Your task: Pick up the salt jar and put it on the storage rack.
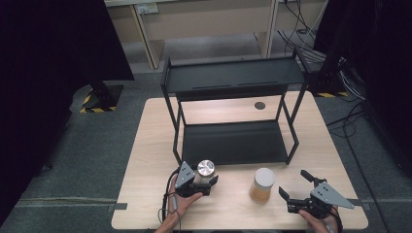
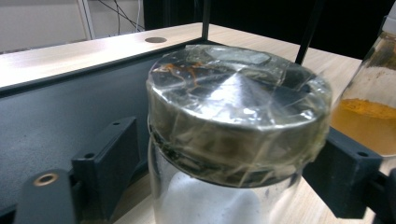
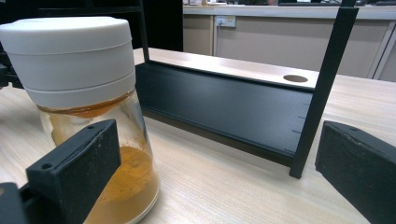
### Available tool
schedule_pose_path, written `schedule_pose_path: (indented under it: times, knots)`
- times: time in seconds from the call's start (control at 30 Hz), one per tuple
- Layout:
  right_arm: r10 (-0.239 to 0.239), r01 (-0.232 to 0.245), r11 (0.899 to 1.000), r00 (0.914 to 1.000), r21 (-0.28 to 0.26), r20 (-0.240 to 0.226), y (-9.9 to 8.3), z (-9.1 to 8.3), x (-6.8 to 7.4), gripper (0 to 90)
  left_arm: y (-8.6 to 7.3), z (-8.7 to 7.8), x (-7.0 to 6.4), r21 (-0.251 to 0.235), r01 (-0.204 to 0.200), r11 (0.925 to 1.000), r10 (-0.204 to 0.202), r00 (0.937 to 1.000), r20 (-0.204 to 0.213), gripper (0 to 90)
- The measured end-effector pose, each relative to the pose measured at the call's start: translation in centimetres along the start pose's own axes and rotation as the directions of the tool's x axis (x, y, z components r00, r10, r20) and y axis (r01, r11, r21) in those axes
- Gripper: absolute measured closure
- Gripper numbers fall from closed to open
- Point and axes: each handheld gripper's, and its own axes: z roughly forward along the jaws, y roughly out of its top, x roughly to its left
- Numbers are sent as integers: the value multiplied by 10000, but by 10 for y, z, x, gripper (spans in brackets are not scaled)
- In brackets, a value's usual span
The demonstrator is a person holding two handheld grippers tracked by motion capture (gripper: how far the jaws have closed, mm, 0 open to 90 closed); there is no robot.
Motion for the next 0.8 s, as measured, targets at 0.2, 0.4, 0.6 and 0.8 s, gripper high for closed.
schedule_pose_path:
  times: [0.2,0.4,0.6,0.8]
  knots:
    - [55,-55,10000,10000,14,-14,0,0,0,4,1,2,1,50,2,10000,-3,10000,53,227]
    - [72,-72,10000,10000,21,-6,0,0,0,4,2,3,0,180,-125,9998,123,9999,82,281]
    - [91,-91,10000,10000,24,-8,0,1,-1,3,2,3,-1,162,-176,9997,175,9998,31,302]
    - [92,-92,9999,10000,46,-37,0,1,-1,4,5,2,0,257,-144,9996,143,9999,59,305]
